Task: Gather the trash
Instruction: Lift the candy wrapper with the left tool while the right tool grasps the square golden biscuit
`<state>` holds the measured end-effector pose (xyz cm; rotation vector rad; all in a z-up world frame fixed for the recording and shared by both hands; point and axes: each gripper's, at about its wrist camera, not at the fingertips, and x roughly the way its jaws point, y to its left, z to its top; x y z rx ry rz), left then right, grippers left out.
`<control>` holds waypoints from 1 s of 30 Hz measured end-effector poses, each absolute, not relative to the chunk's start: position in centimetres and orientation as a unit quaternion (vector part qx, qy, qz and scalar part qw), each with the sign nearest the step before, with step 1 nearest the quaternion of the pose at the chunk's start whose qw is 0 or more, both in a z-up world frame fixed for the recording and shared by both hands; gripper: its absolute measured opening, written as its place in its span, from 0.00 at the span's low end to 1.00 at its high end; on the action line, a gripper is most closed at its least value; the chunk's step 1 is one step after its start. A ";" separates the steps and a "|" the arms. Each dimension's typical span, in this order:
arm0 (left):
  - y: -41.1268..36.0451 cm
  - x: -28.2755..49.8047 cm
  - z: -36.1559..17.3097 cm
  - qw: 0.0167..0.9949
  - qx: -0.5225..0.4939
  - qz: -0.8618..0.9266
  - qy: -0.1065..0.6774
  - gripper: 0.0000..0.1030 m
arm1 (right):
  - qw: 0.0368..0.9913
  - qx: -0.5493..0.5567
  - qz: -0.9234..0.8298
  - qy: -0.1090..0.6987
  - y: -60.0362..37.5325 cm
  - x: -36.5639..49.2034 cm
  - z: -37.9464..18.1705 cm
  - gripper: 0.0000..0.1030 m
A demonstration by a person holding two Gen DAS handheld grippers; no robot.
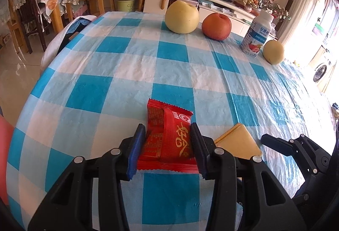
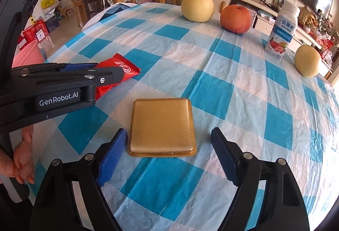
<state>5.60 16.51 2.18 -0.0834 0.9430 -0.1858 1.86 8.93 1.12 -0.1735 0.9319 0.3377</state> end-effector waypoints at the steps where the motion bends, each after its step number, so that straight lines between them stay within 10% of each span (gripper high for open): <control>1: 16.5 5.6 2.1 0.885 -0.039 -0.090 0.455 0.44 | 0.877 -0.083 0.160 0.446 8.9 1.9 1.1 0.78; 8: 16.0 5.5 1.8 0.882 -0.014 -0.094 0.461 0.52 | 0.880 -0.081 0.156 0.441 8.8 2.1 1.0 0.78; 12: 15.0 5.3 1.6 0.885 0.022 -0.089 0.456 0.52 | 0.880 -0.082 0.164 0.438 8.9 2.0 1.3 0.61; 30: 15.4 4.7 2.2 0.896 0.030 -0.081 0.436 0.44 | 0.887 -0.058 0.161 0.430 7.7 1.4 2.6 0.60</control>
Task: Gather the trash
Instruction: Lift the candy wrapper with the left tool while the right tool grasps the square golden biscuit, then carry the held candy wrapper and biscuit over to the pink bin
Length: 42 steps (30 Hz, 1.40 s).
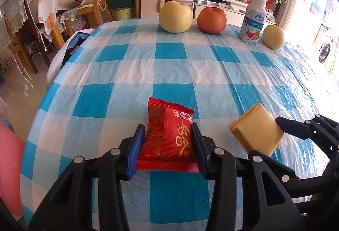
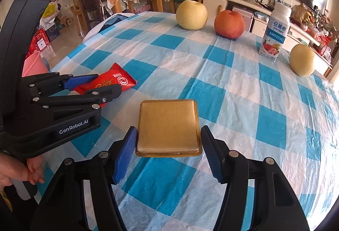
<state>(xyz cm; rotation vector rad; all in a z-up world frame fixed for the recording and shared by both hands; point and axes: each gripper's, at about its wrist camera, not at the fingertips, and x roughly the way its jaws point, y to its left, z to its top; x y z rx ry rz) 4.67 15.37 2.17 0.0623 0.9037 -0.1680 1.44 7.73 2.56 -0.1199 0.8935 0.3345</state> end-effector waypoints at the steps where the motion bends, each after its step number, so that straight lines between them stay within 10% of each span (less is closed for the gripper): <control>1: 15.5 4.6 2.2 0.896 0.027 -0.081 0.435 0.44 | 0.887 -0.058 0.160 0.429 7.7 1.4 2.7 0.60; 27: 19.4 2.6 5.1 0.908 -0.019 -0.067 0.413 0.30 | 0.898 -0.063 0.161 0.405 8.6 -0.7 6.1 0.60; 33: 18.1 2.6 3.8 0.894 -0.002 -0.087 0.439 0.62 | 0.897 -0.061 0.162 0.407 8.5 -0.8 6.1 0.60; 42: 15.6 4.1 1.3 0.884 0.041 -0.078 0.459 0.55 | 0.892 -0.063 0.167 0.416 8.5 -0.9 5.7 0.61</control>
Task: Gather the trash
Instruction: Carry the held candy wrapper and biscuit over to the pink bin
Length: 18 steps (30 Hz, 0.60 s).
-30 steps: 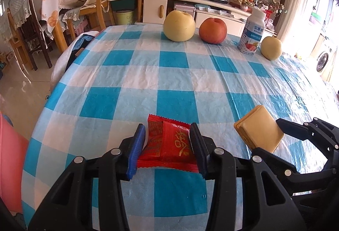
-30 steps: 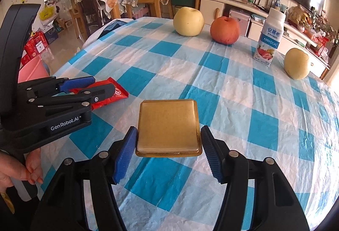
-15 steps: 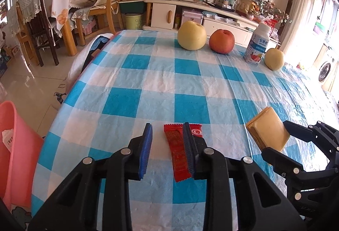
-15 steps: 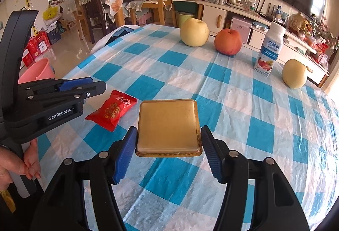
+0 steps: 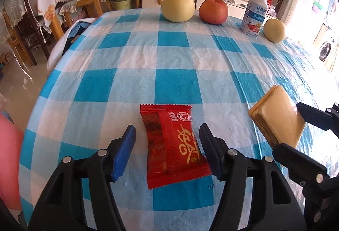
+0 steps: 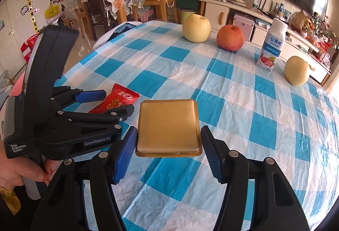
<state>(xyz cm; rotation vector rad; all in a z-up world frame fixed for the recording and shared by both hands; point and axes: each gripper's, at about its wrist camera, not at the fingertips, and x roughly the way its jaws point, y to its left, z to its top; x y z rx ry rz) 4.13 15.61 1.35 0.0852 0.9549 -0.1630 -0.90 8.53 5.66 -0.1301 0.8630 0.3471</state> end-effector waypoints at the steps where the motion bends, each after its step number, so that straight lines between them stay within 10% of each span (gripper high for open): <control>1: 15.3 4.1 1.4 0.885 0.051 -0.076 0.456 0.46 | 0.892 -0.061 0.167 0.416 8.4 -0.9 5.7 0.61; 18: 16.8 2.7 3.7 0.902 0.042 -0.060 0.426 0.40 | 0.892 -0.058 0.176 0.412 9.2 -1.0 6.2 0.61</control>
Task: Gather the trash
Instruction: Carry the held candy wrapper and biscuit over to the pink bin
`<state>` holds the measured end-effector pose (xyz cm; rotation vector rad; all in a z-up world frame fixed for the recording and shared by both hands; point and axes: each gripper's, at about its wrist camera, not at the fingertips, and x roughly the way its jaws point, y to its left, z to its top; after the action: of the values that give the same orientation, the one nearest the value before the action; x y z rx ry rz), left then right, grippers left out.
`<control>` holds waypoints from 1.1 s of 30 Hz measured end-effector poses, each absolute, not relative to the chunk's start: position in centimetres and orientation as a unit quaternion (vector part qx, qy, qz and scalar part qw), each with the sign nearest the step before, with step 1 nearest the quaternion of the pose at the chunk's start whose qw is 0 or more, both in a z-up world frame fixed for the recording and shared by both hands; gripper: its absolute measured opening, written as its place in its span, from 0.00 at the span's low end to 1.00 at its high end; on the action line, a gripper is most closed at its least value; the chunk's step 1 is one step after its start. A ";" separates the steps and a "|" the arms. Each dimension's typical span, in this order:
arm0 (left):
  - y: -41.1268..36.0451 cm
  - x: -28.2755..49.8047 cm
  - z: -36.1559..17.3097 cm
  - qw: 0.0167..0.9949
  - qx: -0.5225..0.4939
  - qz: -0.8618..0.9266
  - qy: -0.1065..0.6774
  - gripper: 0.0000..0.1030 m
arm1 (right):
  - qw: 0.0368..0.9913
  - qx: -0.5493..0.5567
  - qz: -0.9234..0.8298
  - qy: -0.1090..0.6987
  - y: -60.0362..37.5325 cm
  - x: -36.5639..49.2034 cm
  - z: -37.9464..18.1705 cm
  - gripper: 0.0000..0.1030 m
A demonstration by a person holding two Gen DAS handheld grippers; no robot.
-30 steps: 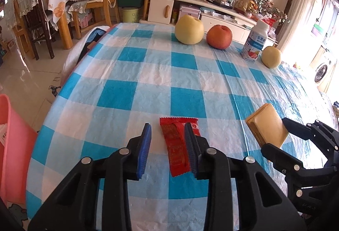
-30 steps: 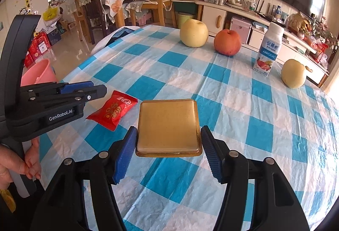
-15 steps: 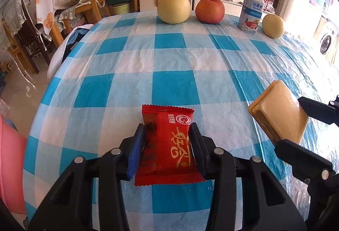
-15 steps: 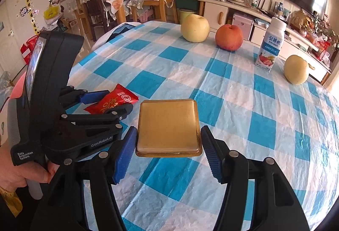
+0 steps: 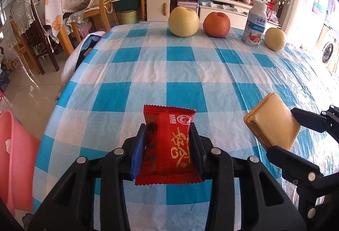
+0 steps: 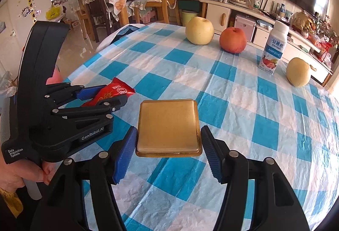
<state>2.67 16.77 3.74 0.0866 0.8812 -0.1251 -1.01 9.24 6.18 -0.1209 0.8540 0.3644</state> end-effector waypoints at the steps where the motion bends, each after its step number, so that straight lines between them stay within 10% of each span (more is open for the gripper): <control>1: 16.9 2.5 4.0 0.903 0.042 -0.058 0.423 0.40 | 0.893 -0.058 0.176 0.411 9.4 -1.1 6.3 0.61; 33: 30.3 -2.1 10.8 0.939 -0.077 0.071 0.329 0.40 | 0.895 -0.091 0.232 0.369 18.4 -3.7 10.8 0.61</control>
<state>-2.07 30.34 10.77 -0.1566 0.6717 0.1448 -3.70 18.39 10.75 -0.1895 0.7639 0.4816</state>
